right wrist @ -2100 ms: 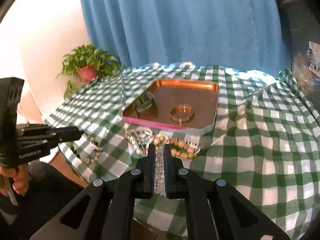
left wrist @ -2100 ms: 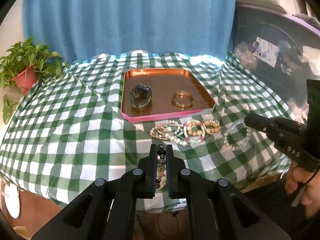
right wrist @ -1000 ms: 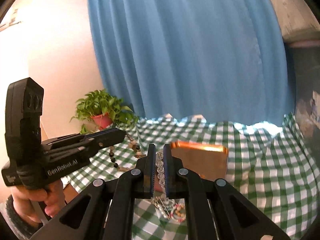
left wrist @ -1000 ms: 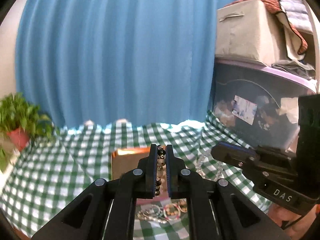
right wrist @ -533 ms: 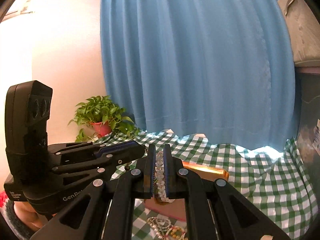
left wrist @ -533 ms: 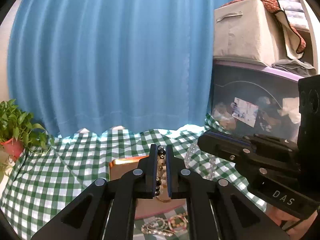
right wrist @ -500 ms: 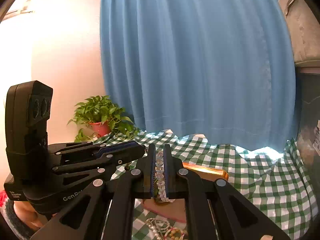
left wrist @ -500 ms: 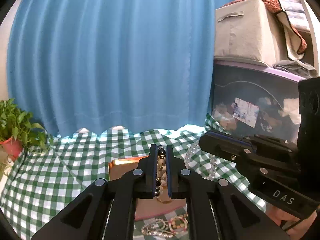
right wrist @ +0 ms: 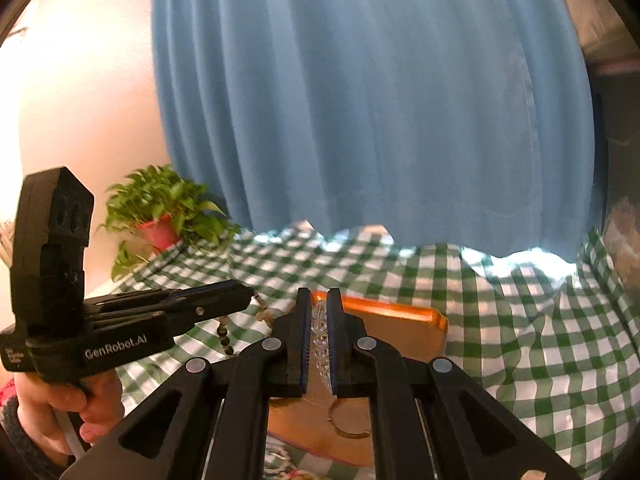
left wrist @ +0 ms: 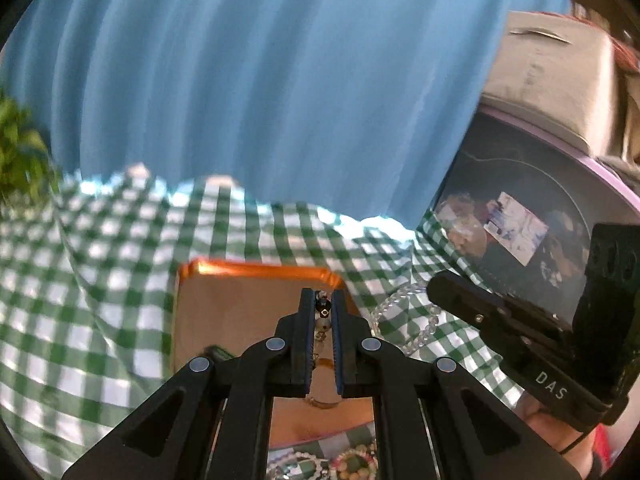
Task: Organize jewelry
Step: 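Lift both bracelets and carry them over the copper tray, then open left tool releasing beaded bracelet in tray while right tool releases crystal bracelet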
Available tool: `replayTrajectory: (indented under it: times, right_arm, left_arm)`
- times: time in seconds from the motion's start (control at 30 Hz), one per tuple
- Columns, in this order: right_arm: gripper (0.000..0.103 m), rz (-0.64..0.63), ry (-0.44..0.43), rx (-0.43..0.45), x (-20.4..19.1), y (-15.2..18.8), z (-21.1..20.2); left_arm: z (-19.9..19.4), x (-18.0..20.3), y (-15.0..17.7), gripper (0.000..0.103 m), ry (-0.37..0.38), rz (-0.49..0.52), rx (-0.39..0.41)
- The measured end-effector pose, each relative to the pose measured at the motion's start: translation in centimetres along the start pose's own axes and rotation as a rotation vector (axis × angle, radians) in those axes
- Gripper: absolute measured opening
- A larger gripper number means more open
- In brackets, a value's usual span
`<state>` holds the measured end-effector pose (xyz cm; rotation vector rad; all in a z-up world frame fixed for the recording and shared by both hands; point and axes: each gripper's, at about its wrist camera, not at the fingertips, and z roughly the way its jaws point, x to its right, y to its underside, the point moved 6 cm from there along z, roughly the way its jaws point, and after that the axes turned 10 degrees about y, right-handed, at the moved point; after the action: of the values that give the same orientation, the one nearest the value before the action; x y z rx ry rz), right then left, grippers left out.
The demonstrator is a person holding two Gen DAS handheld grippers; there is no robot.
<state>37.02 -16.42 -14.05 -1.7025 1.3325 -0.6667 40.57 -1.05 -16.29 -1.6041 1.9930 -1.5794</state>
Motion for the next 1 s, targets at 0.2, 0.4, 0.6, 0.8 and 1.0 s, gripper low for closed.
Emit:
replayTrajectory:
  times: [0.2,0.4,0.6,0.8,1.0]
  right_arm:
    - [0.007,0.015,0.009,-0.058,0.8,1.3,3.5]
    - [0.007,-0.027,0.055,-0.106,1.1,3.4,6.8]
    - [0.007,-0.014,0.084,-0.156,3.5,4.9,9.4]
    - [0.007,0.054,0.101,-0.275,5.8,7.6,11.7]
    - [0.007,0.029,0.185,-0.365,6.7,9.9,13.3]
  left_arm:
    - [3.4,-1.8,0.8,0.008,0.109,-0.091,-0.035]
    - [7.6,-4.1,2.8,0.008,0.066,-0.129,-0.107]
    - [10.1,-6.1,5.2,0.008,-0.077,-0.052,-0.201]
    - [11.5,-7.1,7.5,0.008,-0.189,0.014,-0.304]
    - [11.8,-7.6,8.3,0.008,-0.23,0.022,-0.317]
